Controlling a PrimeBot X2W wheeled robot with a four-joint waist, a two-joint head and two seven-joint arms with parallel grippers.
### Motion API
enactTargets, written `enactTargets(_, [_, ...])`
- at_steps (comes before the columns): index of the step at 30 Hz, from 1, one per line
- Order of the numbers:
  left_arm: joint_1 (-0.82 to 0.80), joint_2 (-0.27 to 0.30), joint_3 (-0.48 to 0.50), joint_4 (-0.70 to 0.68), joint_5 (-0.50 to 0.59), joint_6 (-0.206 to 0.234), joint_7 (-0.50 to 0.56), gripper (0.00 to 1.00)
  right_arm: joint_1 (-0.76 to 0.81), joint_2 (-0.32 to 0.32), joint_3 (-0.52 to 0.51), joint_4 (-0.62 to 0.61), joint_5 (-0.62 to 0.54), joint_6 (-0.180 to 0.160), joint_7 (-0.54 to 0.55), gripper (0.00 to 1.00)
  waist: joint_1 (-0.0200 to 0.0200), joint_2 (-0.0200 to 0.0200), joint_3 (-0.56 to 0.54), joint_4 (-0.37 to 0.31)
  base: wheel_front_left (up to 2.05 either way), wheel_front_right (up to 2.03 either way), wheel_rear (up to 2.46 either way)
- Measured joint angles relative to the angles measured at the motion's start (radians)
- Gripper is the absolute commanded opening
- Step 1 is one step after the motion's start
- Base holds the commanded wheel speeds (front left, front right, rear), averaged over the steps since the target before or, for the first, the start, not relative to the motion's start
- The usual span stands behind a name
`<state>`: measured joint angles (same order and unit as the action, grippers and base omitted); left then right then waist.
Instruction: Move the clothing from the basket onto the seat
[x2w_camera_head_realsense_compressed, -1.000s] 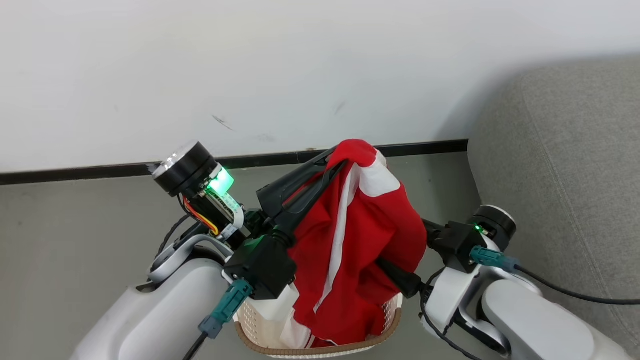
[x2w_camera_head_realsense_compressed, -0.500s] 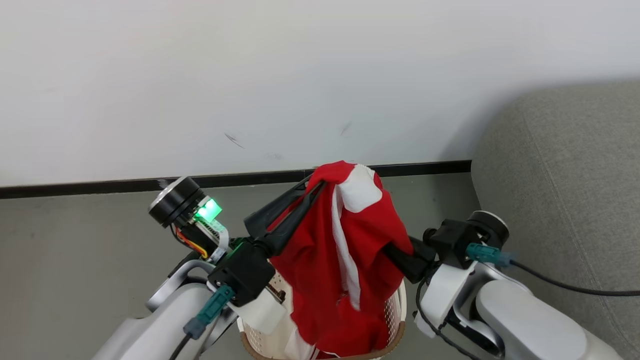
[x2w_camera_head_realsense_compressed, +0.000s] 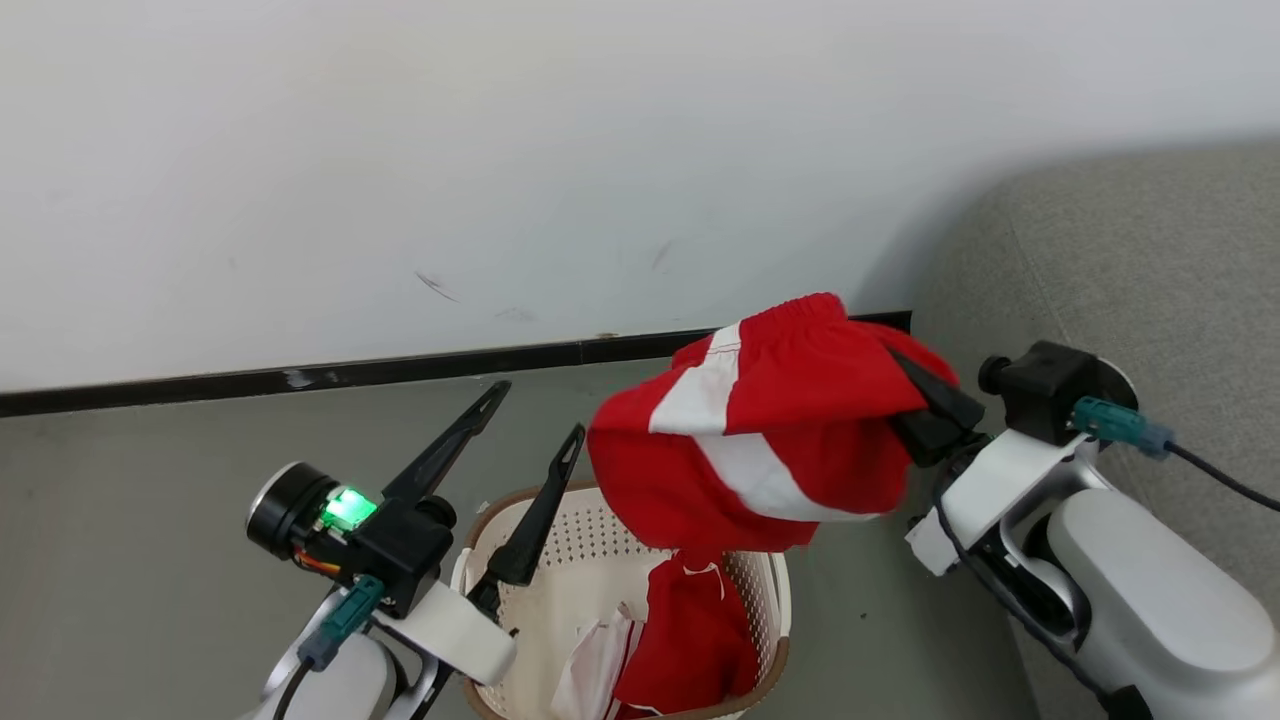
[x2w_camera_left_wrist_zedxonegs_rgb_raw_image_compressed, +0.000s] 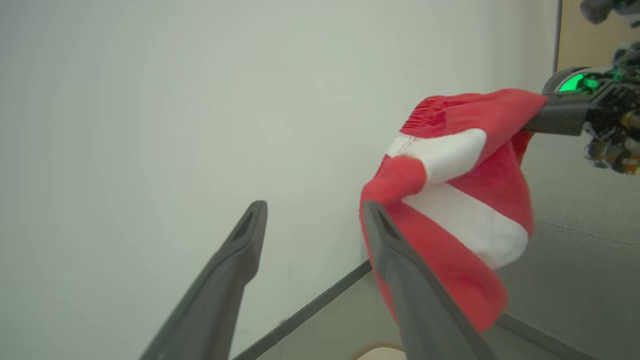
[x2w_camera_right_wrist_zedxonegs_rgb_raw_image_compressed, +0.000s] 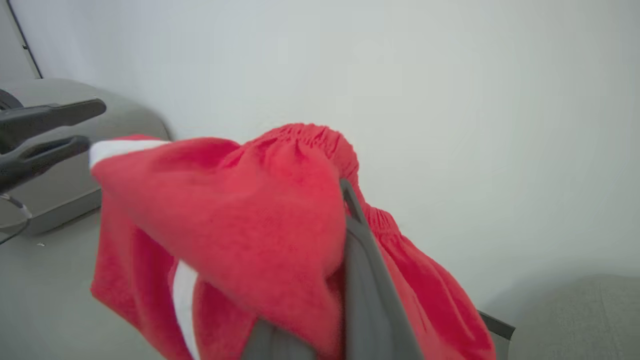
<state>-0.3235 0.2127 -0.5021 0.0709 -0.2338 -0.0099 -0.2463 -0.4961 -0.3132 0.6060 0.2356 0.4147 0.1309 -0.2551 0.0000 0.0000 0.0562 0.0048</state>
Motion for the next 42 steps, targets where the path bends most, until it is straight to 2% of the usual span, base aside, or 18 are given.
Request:
enactTargets(10, [0.068,-0.011,0.0,0.036,-0.042,-0.002,0.0,1.0,0.034,-0.016,-0.111,-0.012,-0.002,0.0,0.0,0.0,0.0,0.0,-0.003,-0.031,0.0,0.0,0.0])
enactTargets(20, [0.11,-0.033,-0.043,0.046,-0.047,-0.013,-0.001,1.0,0.116,-0.023,-0.239,-0.033,-0.014,0.0,0.0,0.0,0.0,0.0,-0.02,-0.052,0.0,0.0,0.0])
enactTargets(29, [0.11,-0.061,-0.094,0.025,-0.047,-0.047,-0.002,1.0,0.202,-0.029,-0.326,-0.045,-0.042,0.0,0.0,0.0,0.0,0.0,-0.039,-0.081,0.0,0.0,0.0])
enactTargets(42, [0.123,-0.084,-0.144,0.026,-0.046,-0.069,-0.002,1.0,0.334,-0.029,-0.492,-0.093,-0.093,0.0,0.0,0.0,0.0,0.0,-0.057,-0.153,0.0,0.0,0.0])
